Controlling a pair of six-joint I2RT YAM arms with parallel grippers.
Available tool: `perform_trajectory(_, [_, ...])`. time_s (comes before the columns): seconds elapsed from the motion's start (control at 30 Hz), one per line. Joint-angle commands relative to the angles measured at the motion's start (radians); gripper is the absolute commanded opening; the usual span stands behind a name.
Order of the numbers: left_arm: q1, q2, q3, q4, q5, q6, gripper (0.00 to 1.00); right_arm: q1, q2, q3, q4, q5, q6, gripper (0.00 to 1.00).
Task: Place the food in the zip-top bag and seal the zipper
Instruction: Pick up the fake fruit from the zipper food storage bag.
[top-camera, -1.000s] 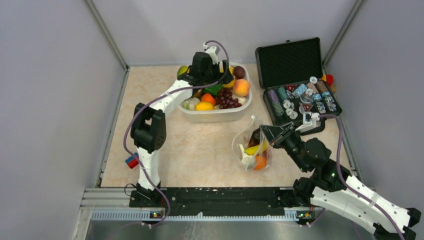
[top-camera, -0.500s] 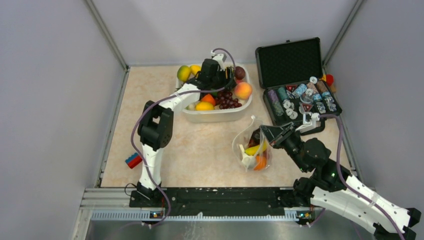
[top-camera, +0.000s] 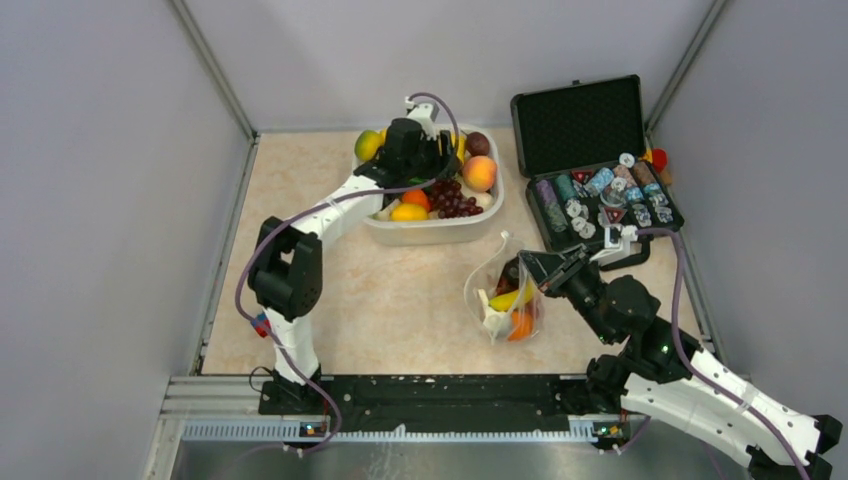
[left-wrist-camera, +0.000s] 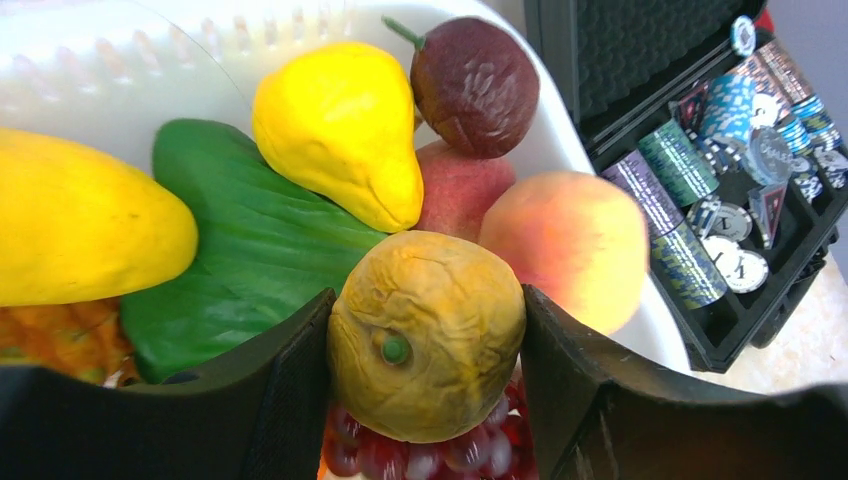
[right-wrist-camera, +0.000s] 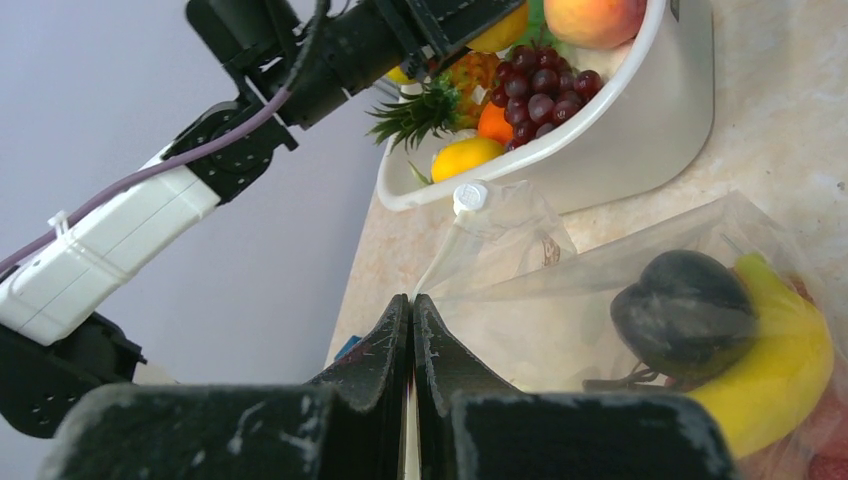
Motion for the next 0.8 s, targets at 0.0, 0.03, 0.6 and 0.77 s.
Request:
perform_trajectory(0.0, [0.0,-0.133,-0.03,0.05,-0.068,0.058,0.49,0.006,0.002,-0.003,0.06,-0.012,0.023,0.0])
perform_trajectory(0.03, [0.001,-0.149,-0.043,0.049,-0.081,0.063,0.49,0.006,0.002,-0.005,0.062,-0.015,0.025,0.0])
perform_trajectory(0.6, [0.002,-0.563,-0.423,0.127,0.209,0.015,0.5,0.006,0.034,-0.033,0.107,-0.002,0.058,0.0])
perform_trajectory(0.77, [-0.008,-0.693,-0.545,0.177,0.391,-0.033,0.51,0.007,0.035,-0.045,0.109,0.04,0.082,0.0])
